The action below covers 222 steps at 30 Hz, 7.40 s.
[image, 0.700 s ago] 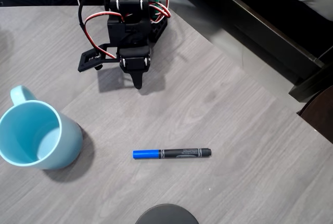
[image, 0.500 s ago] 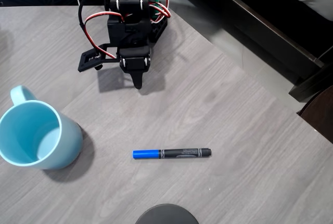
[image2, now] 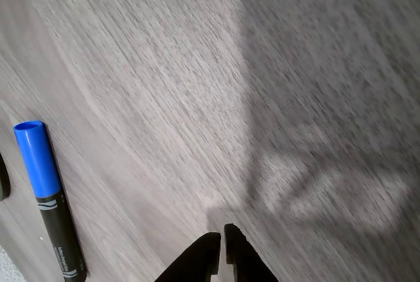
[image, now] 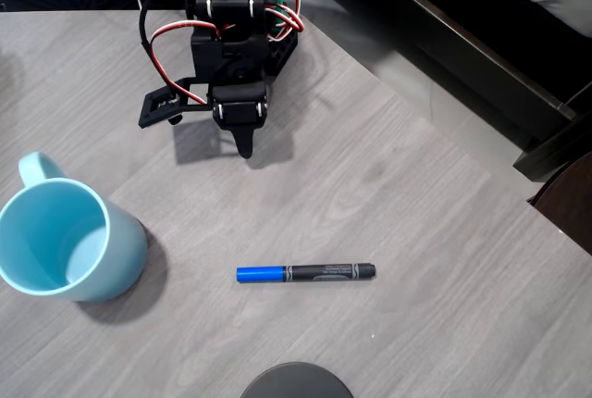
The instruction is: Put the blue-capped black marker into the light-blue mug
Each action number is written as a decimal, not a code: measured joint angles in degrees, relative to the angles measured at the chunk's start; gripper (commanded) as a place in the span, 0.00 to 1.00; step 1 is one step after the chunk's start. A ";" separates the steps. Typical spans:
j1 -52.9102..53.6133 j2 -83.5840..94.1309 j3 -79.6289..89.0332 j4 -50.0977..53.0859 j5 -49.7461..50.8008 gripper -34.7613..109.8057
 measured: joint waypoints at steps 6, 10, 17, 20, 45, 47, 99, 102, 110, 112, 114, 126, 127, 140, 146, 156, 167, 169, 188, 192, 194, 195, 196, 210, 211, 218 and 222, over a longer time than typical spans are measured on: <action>-1.41 0.00 -0.35 -0.44 -4.22 0.24; -3.08 0.00 -3.60 -3.34 -7.12 0.24; -6.94 -13.97 -21.53 -5.54 -7.47 0.24; -8.61 -33.57 -39.29 -2.29 -4.13 0.24; -16.52 -101.87 -74.62 -19.95 14.85 0.30; -16.70 -102.66 -74.71 -20.21 15.38 0.32; -8.79 -89.21 -76.20 -21.62 16.17 0.24; -7.38 -84.20 -76.03 -21.62 16.35 0.24; 2.02 -71.28 -76.11 -22.50 20.21 0.24; 4.66 -69.79 -76.11 -22.50 22.24 0.24; 7.65 -68.55 -76.11 -22.50 24.87 0.24; 21.53 -67.76 -76.11 -31.64 41.92 0.24; 22.24 -67.76 -76.11 -31.90 43.15 0.24; 20.65 -65.57 -62.93 -51.42 54.58 0.24; 18.90 -62.58 -52.91 -57.13 54.93 0.24; 19.16 -56.25 -43.86 -57.13 55.02 0.24; 23.12 -54.40 -40.08 -57.13 54.32 0.29; 22.85 -54.40 -39.29 -57.13 54.23 0.32; 19.25 -52.56 -37.18 -60.29 46.93 0.24; 9.58 -46.14 -33.31 -59.06 31.20 0.24; 4.83 -41.40 -30.23 -57.04 22.32 0.24; 2.64 -38.85 -28.48 -55.72 18.02 0.24; 0.70 -37.27 -27.86 -55.11 14.85 0.24; -2.72 -15.12 -11.43 -37.44 -2.11 0.24; -2.64 -13.45 -10.20 -36.30 -3.16 0.24; -1.32 0.00 0.09 -29.00 -4.83 0.24; -0.35 0.00 0.18 -26.19 -4.13 0.24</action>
